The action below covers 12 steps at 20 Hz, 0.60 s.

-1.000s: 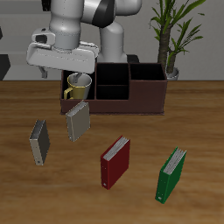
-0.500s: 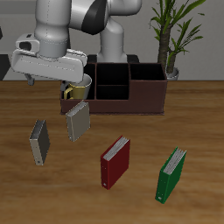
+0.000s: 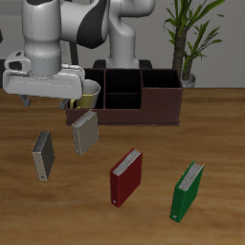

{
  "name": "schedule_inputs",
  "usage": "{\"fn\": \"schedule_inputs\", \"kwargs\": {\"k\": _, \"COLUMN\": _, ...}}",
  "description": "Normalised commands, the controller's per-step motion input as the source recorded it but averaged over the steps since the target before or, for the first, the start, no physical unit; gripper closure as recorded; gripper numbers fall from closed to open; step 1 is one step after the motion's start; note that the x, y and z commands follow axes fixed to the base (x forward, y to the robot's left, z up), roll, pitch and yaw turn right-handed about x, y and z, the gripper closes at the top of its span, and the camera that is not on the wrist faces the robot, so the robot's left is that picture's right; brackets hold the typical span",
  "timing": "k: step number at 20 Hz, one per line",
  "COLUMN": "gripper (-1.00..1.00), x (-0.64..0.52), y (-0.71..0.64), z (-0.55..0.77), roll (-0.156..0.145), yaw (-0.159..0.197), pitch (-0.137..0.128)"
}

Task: Place the white-yellow mug into the back desk caddy's left compartment and place the right yellow book into the back desk caddy's right compartment

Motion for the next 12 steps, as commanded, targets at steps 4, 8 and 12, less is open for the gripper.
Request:
{"fn": "schedule_inputs", "kwargs": {"k": 4, "gripper": -1.00, "x": 0.21, "y": -0.23, "z": -0.30, "roll": -0.019, "yaw": -0.018, "pitch": 0.036}}
{"fn": "schedule_inputs", "kwargs": {"k": 8, "gripper": -1.00, "x": -0.02, "y": 0.00, "z": -0.32, "roll": -0.003, "yaw": 0.019, "pitch": -0.013}}
{"fn": "schedule_inputs", "kwargs": {"k": 12, "gripper": -1.00, "x": 0.02, "y": 0.03, "z": -0.46, "roll": 0.009, "yaw": -0.025, "pitch": 0.022}}
